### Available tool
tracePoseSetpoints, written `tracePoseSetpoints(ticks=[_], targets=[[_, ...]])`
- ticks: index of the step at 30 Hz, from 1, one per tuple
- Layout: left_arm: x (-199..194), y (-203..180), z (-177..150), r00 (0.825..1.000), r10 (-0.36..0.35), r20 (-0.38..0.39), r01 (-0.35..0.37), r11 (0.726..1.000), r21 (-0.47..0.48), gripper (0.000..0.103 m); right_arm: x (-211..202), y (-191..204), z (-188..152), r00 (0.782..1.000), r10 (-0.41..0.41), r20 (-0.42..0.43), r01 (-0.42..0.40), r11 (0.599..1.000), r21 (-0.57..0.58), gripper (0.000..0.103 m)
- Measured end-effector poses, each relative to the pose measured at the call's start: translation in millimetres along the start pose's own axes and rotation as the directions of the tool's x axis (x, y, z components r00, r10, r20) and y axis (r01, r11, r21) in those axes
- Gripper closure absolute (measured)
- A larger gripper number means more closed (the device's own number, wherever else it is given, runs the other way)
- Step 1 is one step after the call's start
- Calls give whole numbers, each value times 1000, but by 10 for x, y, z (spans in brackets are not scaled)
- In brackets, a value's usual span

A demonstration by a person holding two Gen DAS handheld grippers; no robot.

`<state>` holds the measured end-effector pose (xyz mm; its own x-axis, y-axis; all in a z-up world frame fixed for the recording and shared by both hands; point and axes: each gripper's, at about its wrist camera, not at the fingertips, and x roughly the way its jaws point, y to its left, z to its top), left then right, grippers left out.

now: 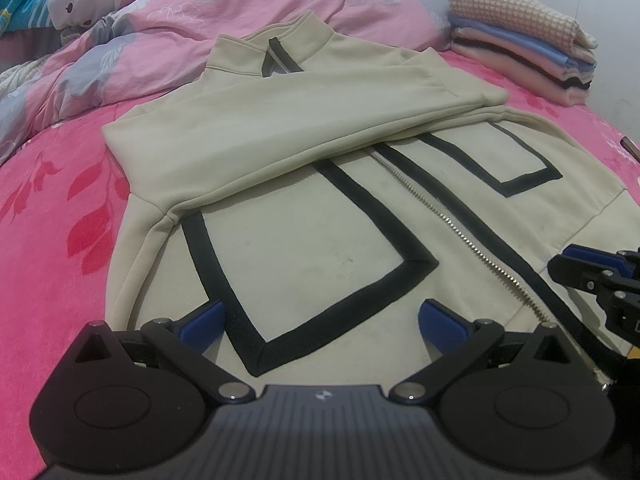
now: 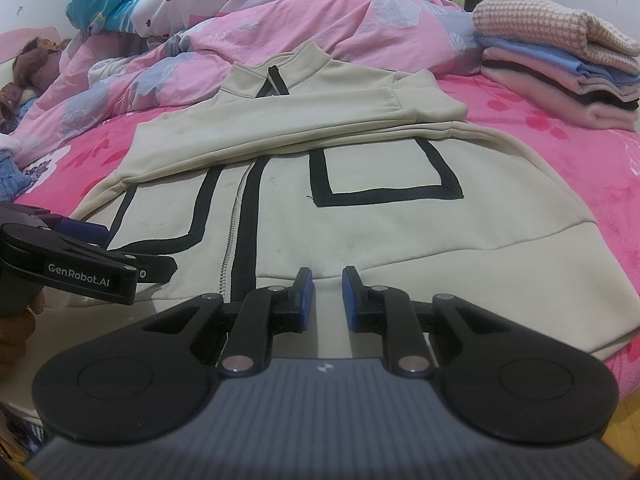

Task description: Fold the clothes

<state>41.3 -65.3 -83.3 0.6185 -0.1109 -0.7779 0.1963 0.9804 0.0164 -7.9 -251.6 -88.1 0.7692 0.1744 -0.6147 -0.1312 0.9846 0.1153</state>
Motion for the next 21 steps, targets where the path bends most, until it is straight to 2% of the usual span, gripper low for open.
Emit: tracePoseSetpoints(ticks=[21], targets=[[9, -2, -1, 1000, 1, -3, -1, 1000, 3, 0, -2, 8, -11, 1000, 0, 1, 0, 1000, 0, 88]])
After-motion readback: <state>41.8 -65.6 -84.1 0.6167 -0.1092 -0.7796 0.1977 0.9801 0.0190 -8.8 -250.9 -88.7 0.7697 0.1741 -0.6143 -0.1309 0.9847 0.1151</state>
